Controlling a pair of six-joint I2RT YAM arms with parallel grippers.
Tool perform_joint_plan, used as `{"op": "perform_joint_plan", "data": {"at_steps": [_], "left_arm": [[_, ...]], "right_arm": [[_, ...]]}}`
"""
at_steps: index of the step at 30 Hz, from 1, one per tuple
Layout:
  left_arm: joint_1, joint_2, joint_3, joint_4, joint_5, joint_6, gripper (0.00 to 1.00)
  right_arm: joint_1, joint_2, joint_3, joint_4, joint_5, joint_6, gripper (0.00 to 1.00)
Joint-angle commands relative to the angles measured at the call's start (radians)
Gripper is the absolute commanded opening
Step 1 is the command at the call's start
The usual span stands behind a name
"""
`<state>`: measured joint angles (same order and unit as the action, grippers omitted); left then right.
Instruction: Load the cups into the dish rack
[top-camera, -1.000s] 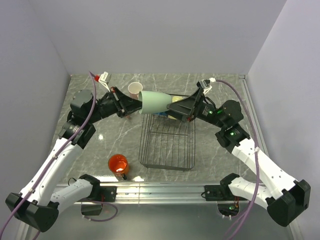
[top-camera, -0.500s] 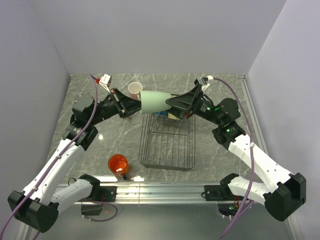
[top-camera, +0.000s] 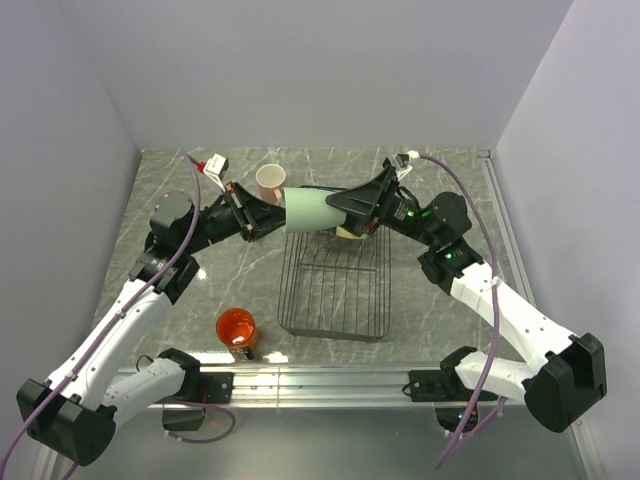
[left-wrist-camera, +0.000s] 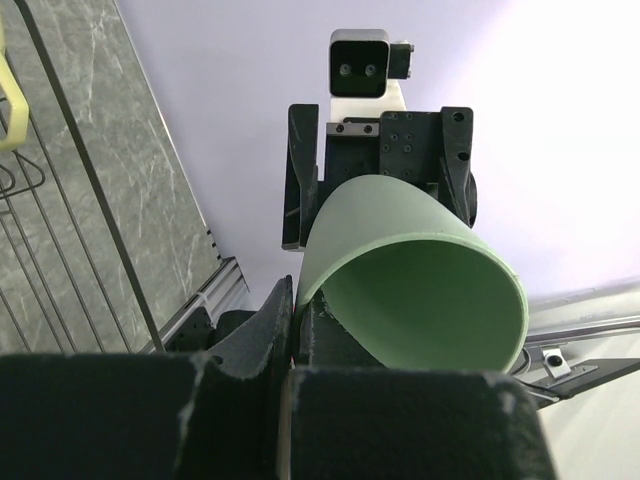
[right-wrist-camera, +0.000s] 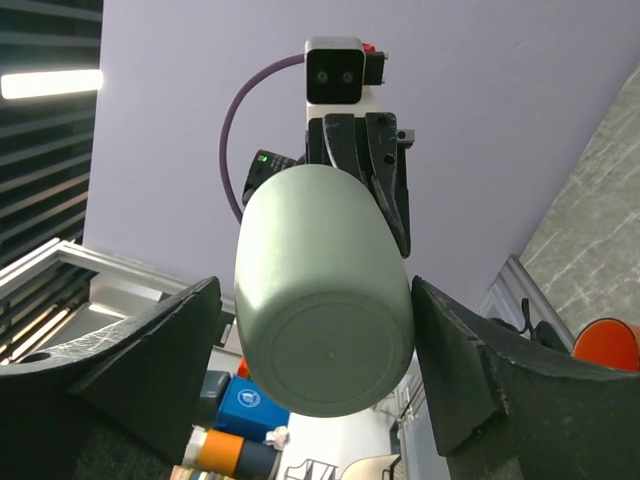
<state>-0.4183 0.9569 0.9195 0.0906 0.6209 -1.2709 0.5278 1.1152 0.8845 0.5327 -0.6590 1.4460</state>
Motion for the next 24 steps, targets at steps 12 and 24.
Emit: {"op": "perform_joint_plan", "data": {"at_steps": [12,24], "left_arm": [[-0.004,0.0,0.01,-0.087,-0.053,0.073,0.07],[-0.004,0.002,0.033,-0.374,-0.144,0.214,0.62]], "right_arm": [[-0.002,-0.022,0.068,0.03,-0.013,-0.013,0.32],[-0.074,-0.101,0.114,-0.242,-0.025,-0.189,0.0]]}}
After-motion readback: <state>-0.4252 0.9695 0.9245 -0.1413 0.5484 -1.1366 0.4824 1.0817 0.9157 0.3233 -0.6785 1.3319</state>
